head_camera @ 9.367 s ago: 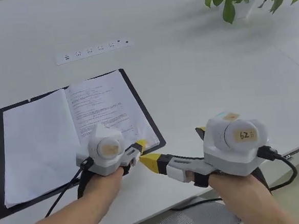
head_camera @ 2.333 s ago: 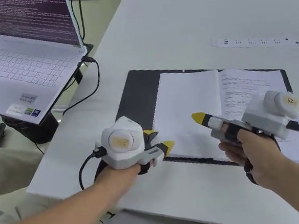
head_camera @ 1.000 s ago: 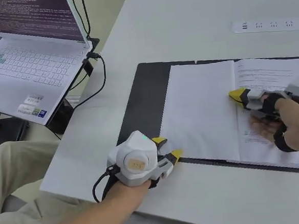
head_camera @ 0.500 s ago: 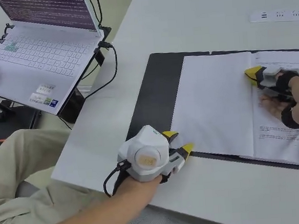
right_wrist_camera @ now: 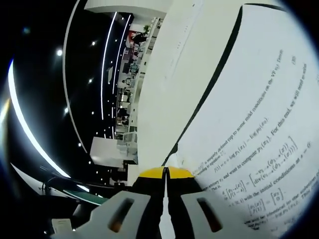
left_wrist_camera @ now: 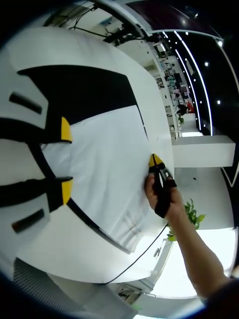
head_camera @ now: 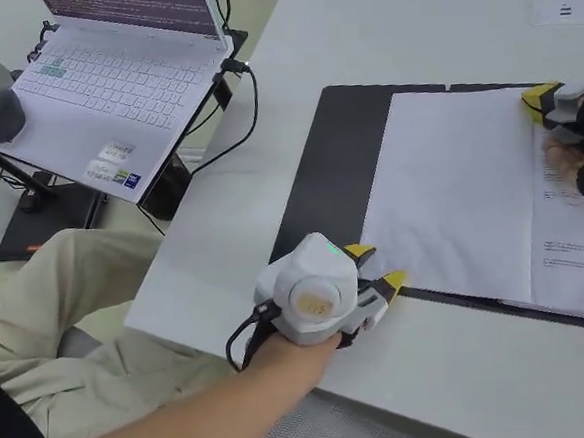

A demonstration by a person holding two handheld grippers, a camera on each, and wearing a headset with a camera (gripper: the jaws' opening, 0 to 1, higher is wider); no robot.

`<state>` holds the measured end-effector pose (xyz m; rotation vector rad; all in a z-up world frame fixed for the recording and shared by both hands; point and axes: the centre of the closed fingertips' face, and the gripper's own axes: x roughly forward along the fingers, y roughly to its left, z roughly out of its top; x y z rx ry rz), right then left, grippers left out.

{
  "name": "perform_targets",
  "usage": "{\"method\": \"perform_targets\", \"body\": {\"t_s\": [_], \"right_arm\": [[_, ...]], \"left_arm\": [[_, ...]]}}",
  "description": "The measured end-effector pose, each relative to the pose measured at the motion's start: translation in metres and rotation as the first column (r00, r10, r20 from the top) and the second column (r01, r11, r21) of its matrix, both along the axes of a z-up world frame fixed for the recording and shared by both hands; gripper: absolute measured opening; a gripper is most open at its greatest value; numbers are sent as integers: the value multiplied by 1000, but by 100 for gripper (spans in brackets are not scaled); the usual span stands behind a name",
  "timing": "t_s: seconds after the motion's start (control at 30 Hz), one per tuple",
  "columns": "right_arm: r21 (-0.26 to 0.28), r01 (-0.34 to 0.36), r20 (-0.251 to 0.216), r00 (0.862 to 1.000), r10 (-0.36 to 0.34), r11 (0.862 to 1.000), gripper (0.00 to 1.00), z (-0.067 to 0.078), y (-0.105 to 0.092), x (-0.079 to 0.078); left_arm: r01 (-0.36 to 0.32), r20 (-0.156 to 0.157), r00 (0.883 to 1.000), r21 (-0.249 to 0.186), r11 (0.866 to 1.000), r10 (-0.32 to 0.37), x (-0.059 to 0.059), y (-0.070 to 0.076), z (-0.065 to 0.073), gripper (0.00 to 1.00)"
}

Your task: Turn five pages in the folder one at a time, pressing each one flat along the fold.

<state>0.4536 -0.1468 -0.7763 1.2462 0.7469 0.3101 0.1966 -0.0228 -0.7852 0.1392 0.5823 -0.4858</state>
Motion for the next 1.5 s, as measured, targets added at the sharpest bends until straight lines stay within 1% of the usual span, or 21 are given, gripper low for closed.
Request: {"method": "perform_targets", "body": {"t_s": [0.13, 0.2, 0.33, 0.37, 0.47, 0.53, 0.67, 0.77, 0.93, 1.03, 1.1, 1.2, 1.5], "right_arm": [[17, 35, -10, 999, -35, 999, 0, -3, -3, 11], [20, 43, -12, 999, -42, 999, 0, -2, -3, 12], [15, 33, -9, 999, -32, 999, 0, -2, -3, 12], [5, 15, -8, 1000, -15, 1000, 0, -2, -3, 8], [7, -32, -12, 999, 32, 999, 0, -1, -1, -2], [22, -70, -25, 997, 71, 997, 0, -1, 1, -13], [39, -118, -32, 992, 120, 992, 0, 0, 2, -29], [45, -140, -35, 989, 142, 989, 0, 0, 2, -39], [49, -193, -38, 980, 195, 980, 0, 1, 5, -60], [63, -215, -48, 975, 219, 974, 0, 1, 5, -72], [66, -221, -51, 973, 225, 973, 0, 0, 3, -76], [73, -240, -53, 968, 244, 968, 0, 0, 3, -87], [84, -281, -56, 957, 286, 956, 0, -2, 3, -107]], "left_arm": [[2, -1, 1000, 3, 1000, -2, 0, 0, 0, 25], [2, -1, 1000, 3, 1000, -2, 1, 0, 0, 25], [1, 0, 1000, 1, 1000, -1, 1, 1, 0, 25], [1, -1, 1000, 1, 1000, -1, 1, 1, 0, 25], [2, -1, 1000, 1, 1000, -2, 1, 1, 0, 25], [3, 1, 1000, 2, 1000, -3, 1, 1, 0, 25], [5, 1, 1000, 2, 1000, -5, 1, 1, 0, 25], [7, 2, 1000, 3, 1000, -7, 1, 2, 0, 25], [8, 3, 1000, 5, 1000, -8, 1, 2, -1, 25], [8, 1, 1000, 5, 1000, -8, 1, 2, -1, 25], [7, -2, 1000, 5, 1000, -7, 1, 2, -2, 25], [10, -5, 1000, 8, 1000, -10, 0, 2, -2, 25], [15, -11, 1000, 13, 1000, -15, 0, 1, -2, 24]]}}
